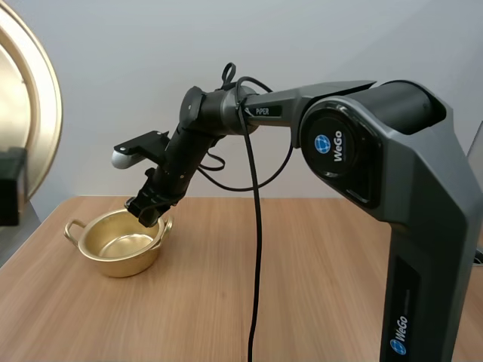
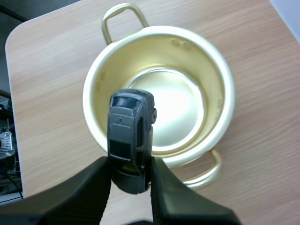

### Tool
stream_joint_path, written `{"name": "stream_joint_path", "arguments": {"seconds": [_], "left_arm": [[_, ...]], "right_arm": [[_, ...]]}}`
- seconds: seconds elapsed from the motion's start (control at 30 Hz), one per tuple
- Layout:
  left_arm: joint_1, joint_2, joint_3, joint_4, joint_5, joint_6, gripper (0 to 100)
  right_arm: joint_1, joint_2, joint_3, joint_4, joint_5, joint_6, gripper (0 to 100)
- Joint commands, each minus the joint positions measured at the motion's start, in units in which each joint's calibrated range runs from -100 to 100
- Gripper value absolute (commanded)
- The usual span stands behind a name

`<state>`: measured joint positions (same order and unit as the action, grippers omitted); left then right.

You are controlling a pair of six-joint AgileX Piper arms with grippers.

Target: Open the pot, put the car inside, and close it

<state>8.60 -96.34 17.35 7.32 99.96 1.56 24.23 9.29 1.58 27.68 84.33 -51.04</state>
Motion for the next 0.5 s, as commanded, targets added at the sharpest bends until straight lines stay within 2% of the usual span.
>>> {"name": "stream_joint_path", "arguments": {"seconds": [0.0,0.23,0.47], "left_arm": [[-0.04,0.0,-3.4,-0.2,0.0,0.1,0],[-0.04,0.0,-5.8,-0.2,0.0,0.1,0],[-0.04,0.0,-5.8,-1.2,0.0,-0.6,0]], "right_arm": [[0.0,2.5,-3.5,0.1,0.1,0.0,0],[0.0,9.8,-8.3,1.6,1.2,0.0,0],[1.9,14.3,-13.2,0.7,2.9,0.0,0]]}}
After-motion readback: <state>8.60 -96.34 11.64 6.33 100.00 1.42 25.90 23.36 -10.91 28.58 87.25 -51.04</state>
